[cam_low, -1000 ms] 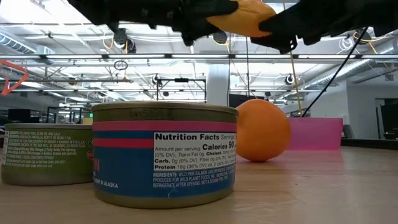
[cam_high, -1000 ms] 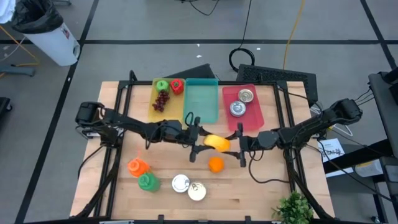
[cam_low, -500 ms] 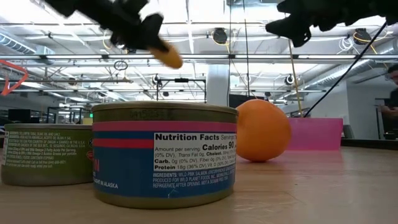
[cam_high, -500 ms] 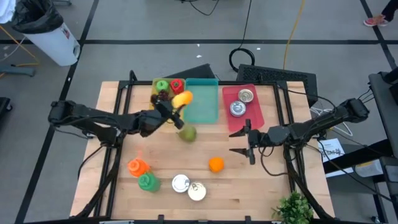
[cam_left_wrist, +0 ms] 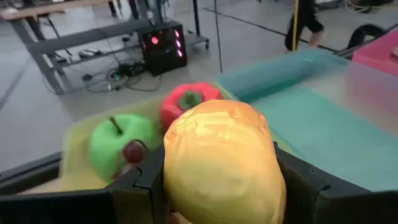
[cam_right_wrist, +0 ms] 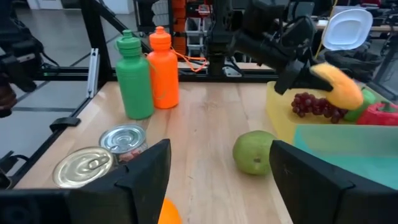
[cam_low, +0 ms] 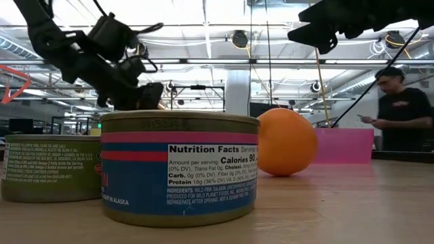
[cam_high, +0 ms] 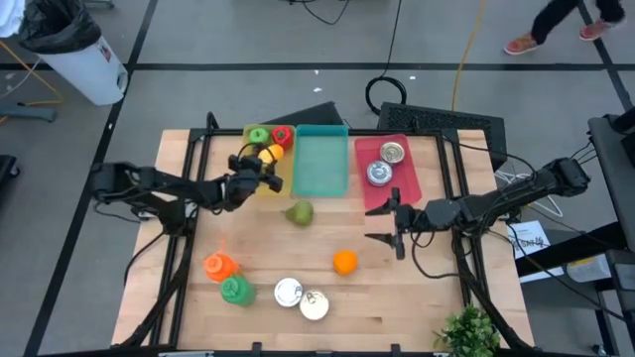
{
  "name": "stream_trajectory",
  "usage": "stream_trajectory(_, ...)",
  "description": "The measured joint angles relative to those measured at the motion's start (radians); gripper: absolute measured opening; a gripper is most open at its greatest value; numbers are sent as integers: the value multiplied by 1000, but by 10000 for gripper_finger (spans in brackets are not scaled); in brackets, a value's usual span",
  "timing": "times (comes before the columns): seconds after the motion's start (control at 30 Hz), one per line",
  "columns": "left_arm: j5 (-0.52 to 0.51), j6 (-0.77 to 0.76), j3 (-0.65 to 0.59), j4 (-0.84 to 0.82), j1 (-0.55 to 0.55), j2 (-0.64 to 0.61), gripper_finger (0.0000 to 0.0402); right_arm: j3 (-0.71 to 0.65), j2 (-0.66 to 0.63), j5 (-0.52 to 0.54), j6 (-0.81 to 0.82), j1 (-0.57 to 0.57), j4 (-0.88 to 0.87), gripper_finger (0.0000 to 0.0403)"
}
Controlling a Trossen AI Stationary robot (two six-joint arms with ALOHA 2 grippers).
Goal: Pick & Place Food Item
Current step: Put the yellow mango into the yellow bin, then put the orange into the yellow bin
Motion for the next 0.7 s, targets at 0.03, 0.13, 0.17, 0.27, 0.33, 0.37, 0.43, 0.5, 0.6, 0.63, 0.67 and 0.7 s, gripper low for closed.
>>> stream_trajectory(0.03, 24, 0, 0, 17, 6, 15, 196, 0, 0, 0, 0, -1, 0, 256)
stream_trajectory(0.13, 88, -3, 0, 70, 21, 52, 213, 0, 0, -3, 1, 0, -1, 256)
stream_trajectory(0.17, 98, -3, 0, 85, 28, 64, 235, 0, 0, -4, 2, 0, -3, 256)
stream_trajectory(0.27, 99, -9, 0, 92, 42, 83, 314, 0, 0, -4, 2, 0, -3, 256)
stream_trajectory(0.33, 100, -18, 0, 81, 50, 86, 362, 0, 0, -4, 8, 1, -4, 256)
stream_trajectory(0.37, 101, -16, 0, 72, 54, 86, 377, 0, 0, -4, 10, 1, -4, 256)
stream_trajectory(0.43, 100, -11, 0, 66, 56, 87, 387, 0, 0, -4, 10, 1, -4, 256)
stream_trajectory(0.5, 101, -10, 0, 66, 55, 87, 374, 0, 0, -4, 10, 1, -7, 256)
stream_trajectory(0.6, 101, -7, 0, 66, 54, 87, 350, 0, 0, -4, 10, 1, -7, 256)
stream_trajectory(0.63, 101, -6, 0, 66, 54, 87, 343, 0, 0, -4, 12, 1, -7, 256)
stream_trajectory(0.67, 101, 2, 0, 71, 54, 87, 336, 0, 0, -4, 19, 1, -7, 256)
stream_trajectory(0.7, 101, 14, 0, 81, 52, 86, 331, 0, 0, -4, 30, 1, -7, 256)
